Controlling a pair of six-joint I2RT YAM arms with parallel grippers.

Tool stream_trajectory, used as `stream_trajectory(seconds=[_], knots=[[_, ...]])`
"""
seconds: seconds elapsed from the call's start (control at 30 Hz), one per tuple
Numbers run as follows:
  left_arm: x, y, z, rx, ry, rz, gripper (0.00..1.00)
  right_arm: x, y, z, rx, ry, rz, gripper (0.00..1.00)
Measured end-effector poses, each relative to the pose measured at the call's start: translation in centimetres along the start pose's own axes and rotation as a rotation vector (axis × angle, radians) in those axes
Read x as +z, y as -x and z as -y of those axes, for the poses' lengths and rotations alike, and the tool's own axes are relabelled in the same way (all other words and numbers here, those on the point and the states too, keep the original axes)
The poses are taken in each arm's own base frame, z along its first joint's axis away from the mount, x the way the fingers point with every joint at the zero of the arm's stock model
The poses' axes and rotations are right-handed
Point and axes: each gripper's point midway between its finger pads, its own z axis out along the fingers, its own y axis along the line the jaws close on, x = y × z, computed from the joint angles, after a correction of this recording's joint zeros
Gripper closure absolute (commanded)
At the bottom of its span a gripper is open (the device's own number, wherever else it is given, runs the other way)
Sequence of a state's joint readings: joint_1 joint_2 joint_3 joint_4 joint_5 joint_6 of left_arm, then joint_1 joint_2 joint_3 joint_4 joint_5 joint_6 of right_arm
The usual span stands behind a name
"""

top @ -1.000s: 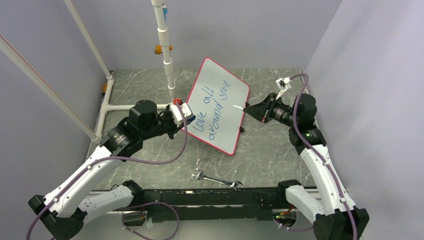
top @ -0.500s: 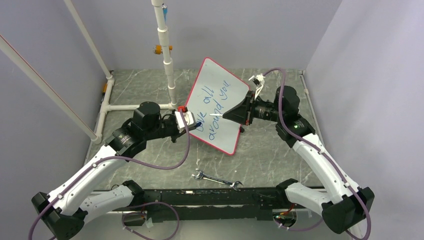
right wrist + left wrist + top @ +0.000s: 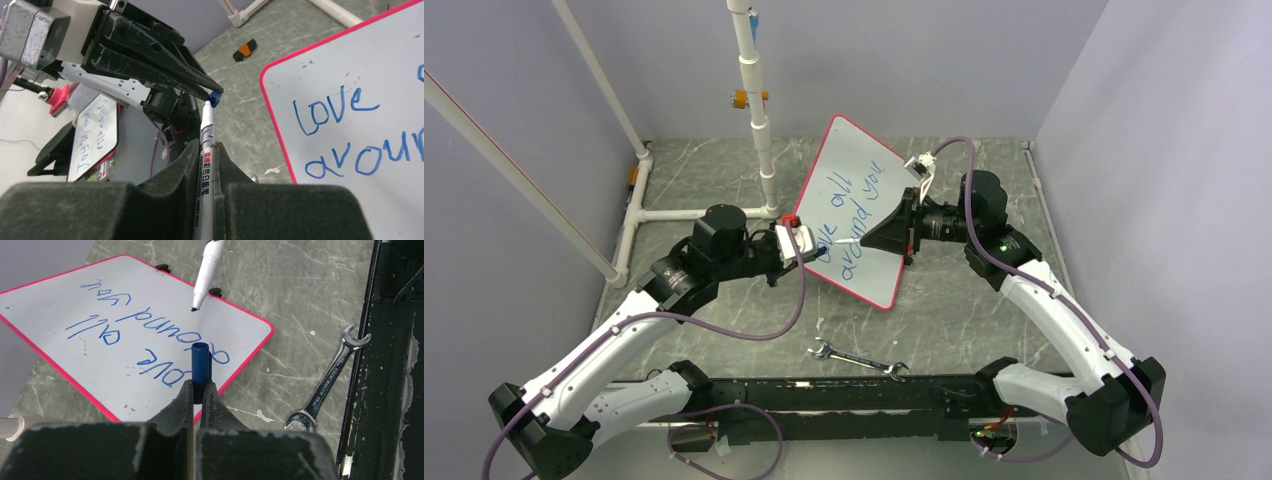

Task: Write a sentence on the whiteboard
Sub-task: Insert the whiteboard marker without the cap into the pen cap.

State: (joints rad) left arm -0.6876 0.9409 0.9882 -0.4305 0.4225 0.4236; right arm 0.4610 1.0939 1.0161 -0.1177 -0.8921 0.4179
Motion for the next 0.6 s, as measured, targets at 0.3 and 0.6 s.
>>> stream_trajectory(seconds=[0.3,0.6], knots=[[0.2,-0.1,0.1,-0.002,-0.007,-0.003,1.00,0.8,-0.9,-0.5,-0.003,0.033,-0.035,1.00],[0.2,-0.1,0.1,-0.002,-0.009,-0.002,1.00,1.6,-1.6,-0.6,0.008,0.047,-0.059,1.00]])
